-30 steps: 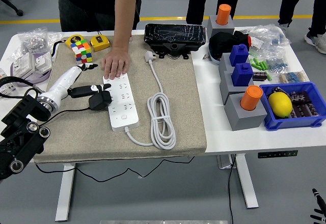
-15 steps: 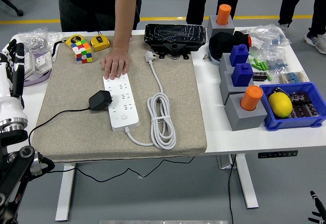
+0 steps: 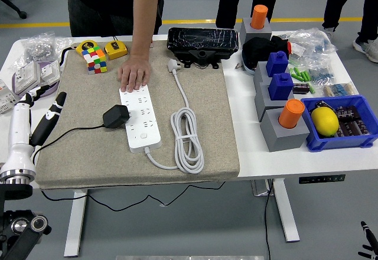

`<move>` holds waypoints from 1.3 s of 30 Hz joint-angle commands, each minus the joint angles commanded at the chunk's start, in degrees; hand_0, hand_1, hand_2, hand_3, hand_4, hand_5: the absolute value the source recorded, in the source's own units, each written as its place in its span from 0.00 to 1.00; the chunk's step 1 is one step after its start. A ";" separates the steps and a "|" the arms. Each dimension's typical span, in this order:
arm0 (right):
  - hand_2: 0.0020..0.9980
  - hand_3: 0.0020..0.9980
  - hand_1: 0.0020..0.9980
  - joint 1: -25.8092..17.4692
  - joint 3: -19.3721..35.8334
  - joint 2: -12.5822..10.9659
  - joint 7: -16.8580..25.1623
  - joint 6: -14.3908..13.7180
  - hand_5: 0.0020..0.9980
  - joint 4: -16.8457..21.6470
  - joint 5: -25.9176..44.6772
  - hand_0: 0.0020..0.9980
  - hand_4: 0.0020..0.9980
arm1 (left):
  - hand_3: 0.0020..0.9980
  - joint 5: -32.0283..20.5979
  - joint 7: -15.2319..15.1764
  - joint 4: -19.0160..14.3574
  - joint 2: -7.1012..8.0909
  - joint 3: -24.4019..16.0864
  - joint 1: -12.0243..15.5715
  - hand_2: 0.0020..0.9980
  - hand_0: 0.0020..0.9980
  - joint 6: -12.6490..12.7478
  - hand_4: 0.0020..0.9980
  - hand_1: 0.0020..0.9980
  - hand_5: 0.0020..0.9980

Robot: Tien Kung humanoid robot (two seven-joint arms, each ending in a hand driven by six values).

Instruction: Pick up the plug,place it near the board,insert it into the board,press the button

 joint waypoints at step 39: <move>0.76 0.81 0.85 0.27 0.27 -0.36 -0.27 0.24 1.00 0.00 -0.76 1.00 1.00 | 0.93 2.40 3.34 5.37 0.09 6.76 -4.96 0.95 1.00 -19.76 1.00 0.98 1.00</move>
